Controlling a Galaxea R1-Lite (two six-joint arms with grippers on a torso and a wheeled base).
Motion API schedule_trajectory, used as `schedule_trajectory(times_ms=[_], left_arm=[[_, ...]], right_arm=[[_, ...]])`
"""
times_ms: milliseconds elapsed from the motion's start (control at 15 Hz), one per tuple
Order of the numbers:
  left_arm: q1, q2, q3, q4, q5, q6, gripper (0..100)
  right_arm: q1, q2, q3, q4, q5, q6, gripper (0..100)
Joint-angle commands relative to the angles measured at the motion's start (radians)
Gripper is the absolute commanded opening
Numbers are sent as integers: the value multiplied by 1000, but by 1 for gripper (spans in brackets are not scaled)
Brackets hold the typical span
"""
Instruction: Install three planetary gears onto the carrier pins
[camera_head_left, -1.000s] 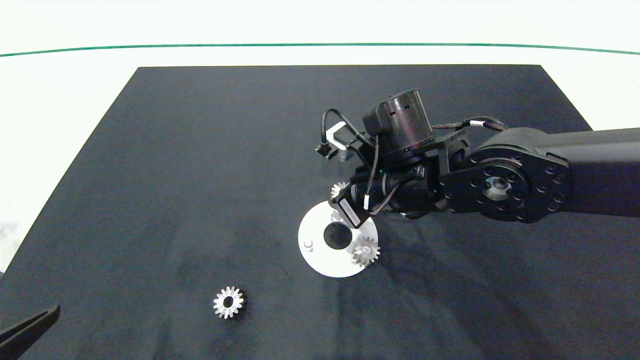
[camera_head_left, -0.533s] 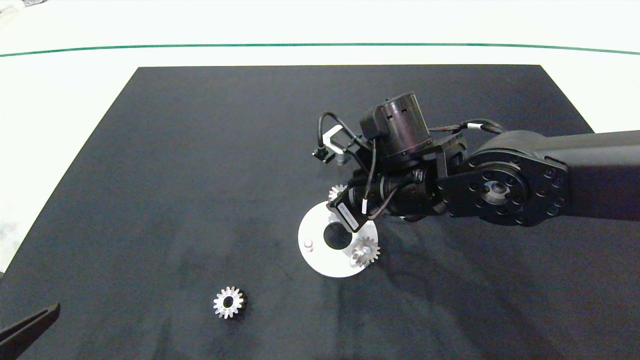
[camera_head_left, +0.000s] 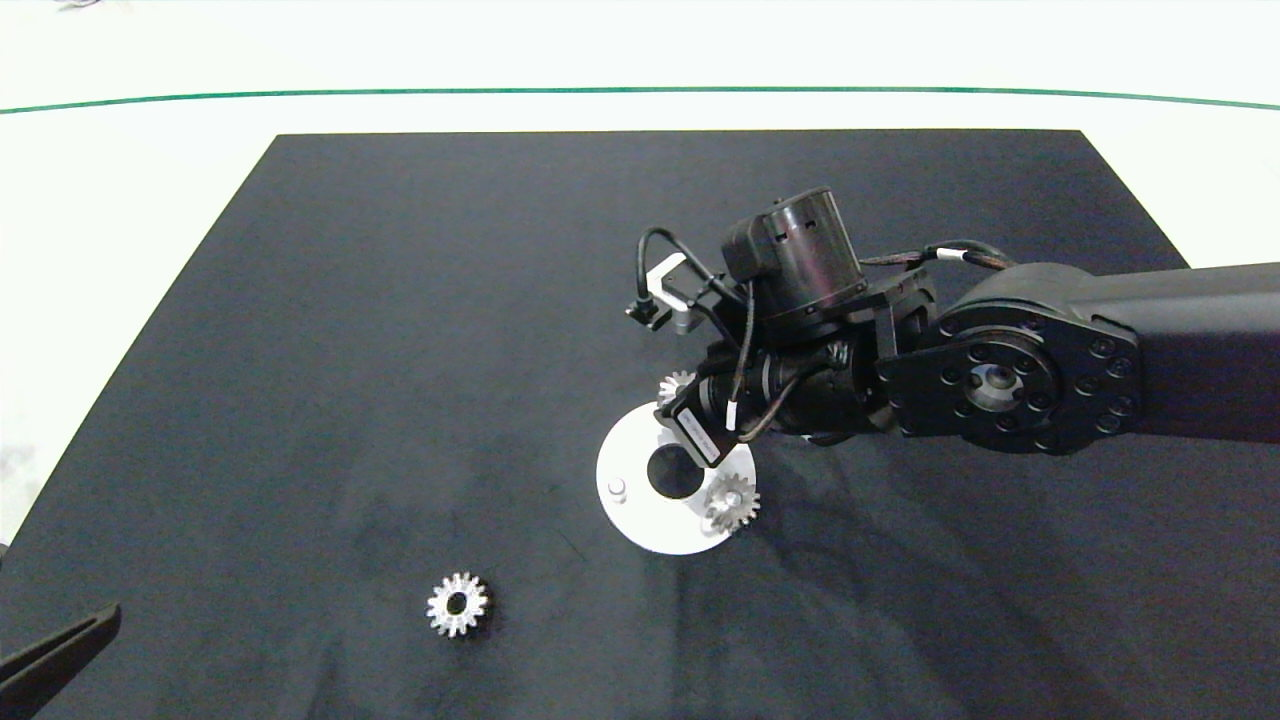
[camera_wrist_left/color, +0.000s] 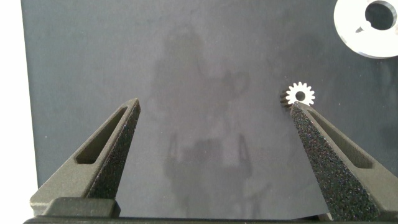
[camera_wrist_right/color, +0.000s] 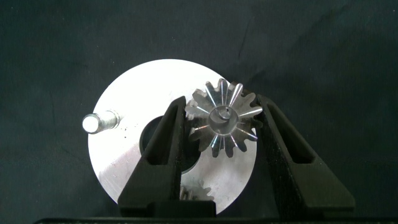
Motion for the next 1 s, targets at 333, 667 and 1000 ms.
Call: schedule_trajectory(times_ms=[333, 667, 1000], left_arm=[[0, 6, 0, 1, 0, 0, 100], [0, 8, 0, 2, 0, 2, 100], [0, 8, 0, 2, 0, 2, 100]], right_arm=[[-2, 0, -3, 0, -2, -1, 13], [-2, 12, -9, -3, -5, -4, 13], [-2, 14, -13, 0, -5, -4, 100]])
